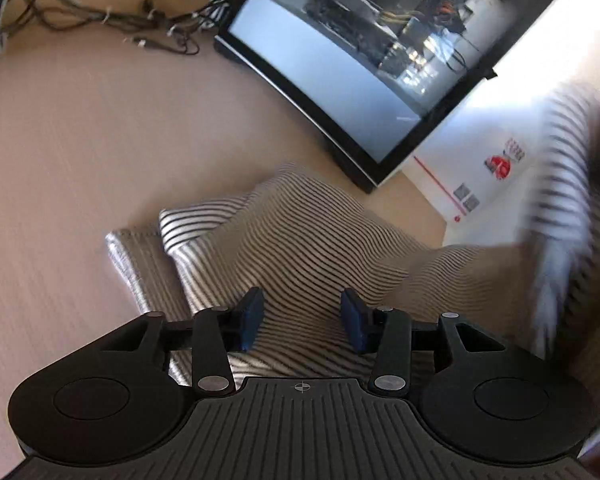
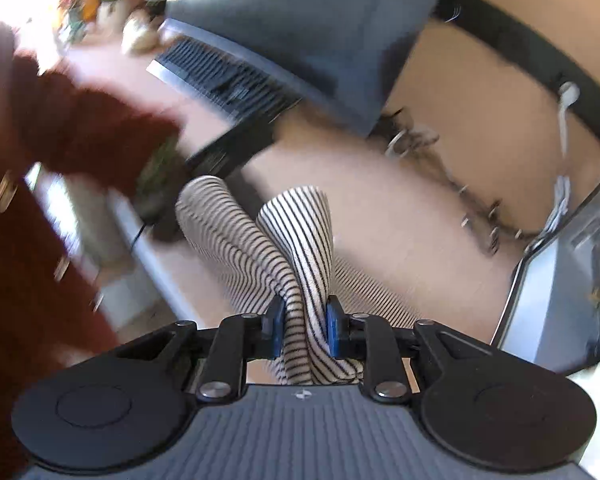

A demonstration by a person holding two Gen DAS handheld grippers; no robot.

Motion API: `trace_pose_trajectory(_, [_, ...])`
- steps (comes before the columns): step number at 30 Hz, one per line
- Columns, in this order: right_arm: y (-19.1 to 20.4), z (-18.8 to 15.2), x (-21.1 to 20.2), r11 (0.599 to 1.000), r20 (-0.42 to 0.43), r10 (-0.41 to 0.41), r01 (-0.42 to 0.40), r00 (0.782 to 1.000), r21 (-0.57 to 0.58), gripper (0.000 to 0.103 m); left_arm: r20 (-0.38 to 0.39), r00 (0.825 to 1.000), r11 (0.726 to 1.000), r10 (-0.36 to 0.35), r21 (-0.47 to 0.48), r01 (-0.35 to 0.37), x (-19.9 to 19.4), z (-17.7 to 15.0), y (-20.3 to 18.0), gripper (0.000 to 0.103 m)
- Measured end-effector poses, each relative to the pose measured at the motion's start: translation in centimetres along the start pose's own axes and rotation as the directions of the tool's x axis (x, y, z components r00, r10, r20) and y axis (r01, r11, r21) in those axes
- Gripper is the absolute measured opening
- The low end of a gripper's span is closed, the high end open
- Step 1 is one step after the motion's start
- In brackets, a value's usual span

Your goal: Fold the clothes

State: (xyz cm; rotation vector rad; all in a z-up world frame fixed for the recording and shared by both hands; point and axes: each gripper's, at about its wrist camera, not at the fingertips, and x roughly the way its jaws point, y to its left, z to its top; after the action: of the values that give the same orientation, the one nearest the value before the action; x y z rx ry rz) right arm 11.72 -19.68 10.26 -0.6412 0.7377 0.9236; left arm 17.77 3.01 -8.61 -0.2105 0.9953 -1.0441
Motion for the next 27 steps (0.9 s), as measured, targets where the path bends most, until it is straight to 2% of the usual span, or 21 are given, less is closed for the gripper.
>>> trace_pose_trajectory(3, [-3.5,1.5,5.3,0.996,-0.013,0.052,-0.051,0.999,0.074,0.020,0.014,0.999,0.998,-0.030,-0.053,0.031,-0.4,-0.5,1.4,0.042])
trace_pose_trajectory(5, [-5.0,0.9,9.6,0.990,-0.053,0.093,-0.087,0.994,0.109,0.020,0.035,0.999,0.995,-0.028,-0.099,0.031,-1.0,-1.2,2.2,0.038])
trace_pose_trajectory(7, [-5.7,-0.1,13.4,0.993,-0.112,0.089,-0.079,0.990,0.092,0.020,0.063,0.998,0.989,-0.017,-0.148,0.027,-2.1,-1.9,3.0,0.036])
trace_pose_trajectory(8, [-5.7,-0.6,14.9,0.995,-0.136,0.076,-0.067,0.988,0.070,0.020,0.088,0.996,0.984,0.001,-0.177,0.015,-3.2,-2.4,3.3,0.042])
trace_pose_trajectory(9, [-5.9,-1.0,15.7,0.995,-0.140,0.077,-0.067,0.987,0.076,0.020,0.113,0.993,0.978,0.020,-0.207,0.004,-4.4,-2.8,3.6,0.057])
trace_pose_trajectory(10, [-6.1,-1.4,16.5,0.994,-0.140,0.081,-0.069,0.987,0.089,0.020,0.138,0.990,0.975,0.041,-0.220,-0.010,-5.7,-3.2,3.7,0.059])
trace_pose_trajectory(14, [-8.3,-2.4,17.8,0.973,-0.114,0.128,-0.102,0.985,0.209,0.022,0.251,0.963,0.986,0.101,-0.152,-0.064,-11.2,-2.9,1.9,0.059])
trace_pose_trajectory(17, [-9.3,-3.1,18.3,0.950,-0.092,0.145,-0.113,0.985,0.291,0.024,0.291,0.953,0.997,0.078,-0.015,-0.077,-12.2,-1.1,-1.3,0.064])
trace_pose_trajectory(19, [-9.5,-2.9,18.9,0.942,-0.087,0.123,-0.089,0.989,0.322,0.024,0.252,0.966,0.994,0.056,0.076,-0.078,-10.3,-0.4,-3.2,0.065])
trace_pose_trajectory(21, [-9.1,-2.5,19.5,0.949,-0.090,0.075,-0.043,0.993,0.313,0.024,0.169,0.985,0.988,0.032,0.143,-0.056,-7.1,-0.2,-4.6,0.063])
trace_pose_trajectory(22, [-8.9,-2.1,19.1,0.949,-0.086,0.043,-0.014,0.995,0.315,0.024,0.128,0.991,0.982,0.040,0.179,-0.063,-5.4,-0.3,-5.2,0.063])
trace_pose_trajectory(23, [-8.7,-1.8,18.6,0.948,-0.082,0.010,0.016,0.997,0.318,0.024,0.095,0.993,0.973,0.076,0.211,-0.094,-3.9,-0.5,-5.6,0.056])
trace_pose_trajectory(24, [-8.5,-1.5,18.0,0.945,-0.077,-0.023,0.047,0.997,0.322,0.024,0.069,0.991,0.963,0.118,0.235,-0.131,-2.5,-0.6,-5.8,0.058])
trace_pose_trajectory(26, [-8.1,-0.9,15.7,0.929,-0.037,-0.098,0.104,0.995,0.355,0.024,0.044,0.989,0.967,0.139,0.210,-0.146,-1.0,-0.4,-5.0,0.056])
trace_pose_trajectory(27, [-8.0,-0.8,13.7,0.913,0.003,-0.142,0.130,0.990,0.388,0.029,0.044,0.991,0.975,0.130,0.173,-0.136,-1.0,-0.2,-4.2,0.054])
